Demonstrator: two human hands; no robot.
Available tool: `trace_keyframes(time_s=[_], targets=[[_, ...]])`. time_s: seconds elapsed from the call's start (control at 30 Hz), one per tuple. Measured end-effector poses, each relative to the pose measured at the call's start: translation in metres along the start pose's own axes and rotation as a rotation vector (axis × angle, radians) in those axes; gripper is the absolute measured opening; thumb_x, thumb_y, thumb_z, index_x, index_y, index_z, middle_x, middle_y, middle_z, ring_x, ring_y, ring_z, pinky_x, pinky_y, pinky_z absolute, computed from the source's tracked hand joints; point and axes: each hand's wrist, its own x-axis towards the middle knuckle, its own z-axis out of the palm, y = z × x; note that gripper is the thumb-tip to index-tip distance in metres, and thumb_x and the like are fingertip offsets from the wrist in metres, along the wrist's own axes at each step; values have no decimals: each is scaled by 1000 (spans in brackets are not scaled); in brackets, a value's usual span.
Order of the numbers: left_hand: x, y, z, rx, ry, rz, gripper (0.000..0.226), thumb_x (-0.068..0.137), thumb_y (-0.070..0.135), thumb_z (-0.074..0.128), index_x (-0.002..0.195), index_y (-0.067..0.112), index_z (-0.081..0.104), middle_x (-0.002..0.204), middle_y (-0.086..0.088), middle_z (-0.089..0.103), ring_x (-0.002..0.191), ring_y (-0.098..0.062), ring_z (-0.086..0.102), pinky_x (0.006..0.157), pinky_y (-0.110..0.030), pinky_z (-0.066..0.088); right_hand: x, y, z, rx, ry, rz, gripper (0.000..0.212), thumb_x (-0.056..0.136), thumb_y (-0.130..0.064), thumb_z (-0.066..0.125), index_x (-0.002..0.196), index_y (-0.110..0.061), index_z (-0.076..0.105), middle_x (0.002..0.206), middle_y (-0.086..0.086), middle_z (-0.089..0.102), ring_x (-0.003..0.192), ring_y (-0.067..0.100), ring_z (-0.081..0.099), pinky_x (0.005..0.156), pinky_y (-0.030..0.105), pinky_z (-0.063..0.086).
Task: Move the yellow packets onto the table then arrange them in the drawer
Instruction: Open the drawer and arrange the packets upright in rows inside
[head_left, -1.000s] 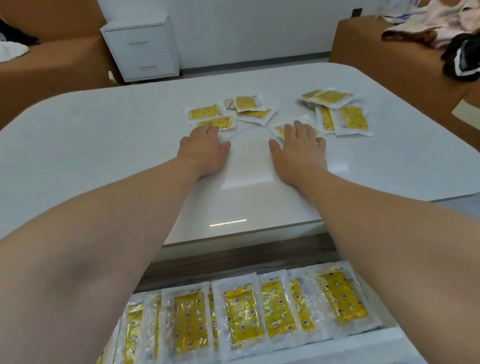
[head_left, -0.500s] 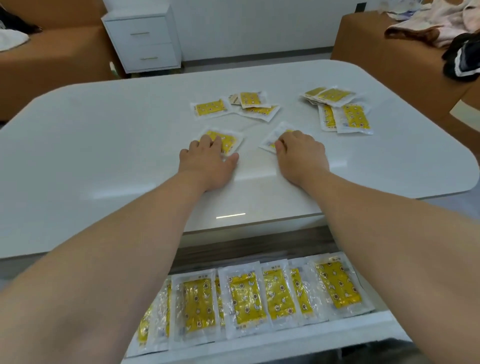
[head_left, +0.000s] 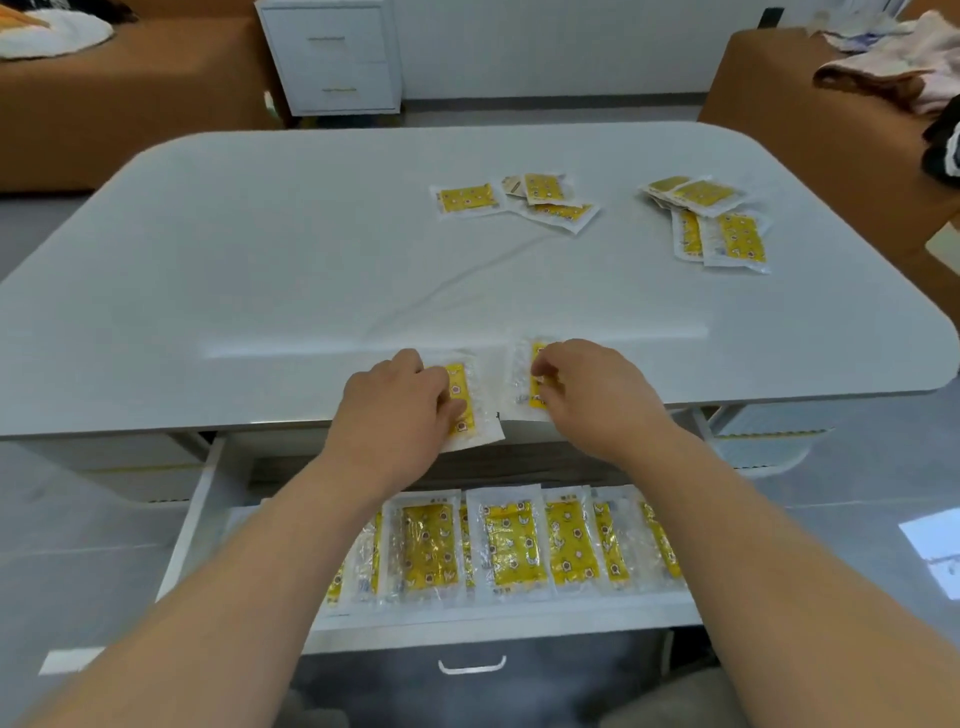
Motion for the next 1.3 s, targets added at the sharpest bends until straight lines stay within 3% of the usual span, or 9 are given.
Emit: trace_keyframes(time_s=[0.17,0.37,0.57,0.73,0.83,0.93,1.0,1.2,1.3], targets=[[14,-4,1,-73,22,-3,41,91,56,60,121,28,58,122,4,55,112,-20,53,93,-40,47,9,-2,-6,99,-34,27,46,90,-22,61,136,-29,54,136,-1,52,123,23,52,102,45,47],[18,-10,4,-262,-155,-57,78,92,54,64,157,28,29,163,4,29,149,-20,27,120,-43,27,19,10,-11,69,-223,163,89,86,-36,65,160,-33,17,167,1,20,154,27,14,120,53,25],[19,-9,3,-309,-77,-105,83,84,51,74,153,27,36,146,0,44,136,-23,40,113,-43,37,26,18,-14,89,-240,172,101,75,-45,80,158,-33,24,154,4,39,142,31,36,114,51,36],[18,-2,-3,-405,-61,-119,59,82,40,79,134,30,53,118,7,53,104,-15,56,89,-32,49,23,12,-23,92,-292,174,117,65,-42,93,159,-30,24,149,7,32,133,30,42,108,45,43],[15,1,-8,-492,-109,-99,31,90,32,73,118,29,62,108,9,62,96,-12,61,77,-26,49,20,8,-27,104,-334,182,101,66,-35,94,150,-21,40,140,6,41,112,26,58,95,38,53],[12,4,-12,-549,-168,-86,17,92,30,72,108,30,63,100,13,65,87,-5,61,66,-19,45,16,8,-32,120,-318,120,40,82,-21,82,117,-19,62,114,2,64,89,15,61,75,30,52],[9,6,-13,-549,-213,-74,16,91,31,73,104,30,63,97,15,64,86,-4,60,65,-20,45,14,10,-38,125,-307,84,20,89,-14,72,107,-20,65,106,0,68,86,14,61,70,28,49],[4,18,-8,-493,-351,-2,18,87,33,76,101,28,64,94,13,65,85,-6,62,73,-29,53,4,14,-48,29,-386,44,38,91,-11,67,128,-19,66,121,-3,65,110,20,60,89,32,48],[3,29,-4,-503,-431,41,17,87,31,77,98,28,64,93,12,66,84,-8,63,73,-30,54,-3,19,-50,-74,-479,39,31,88,-8,65,114,-23,70,104,-7,66,93,16,62,78,32,50]])
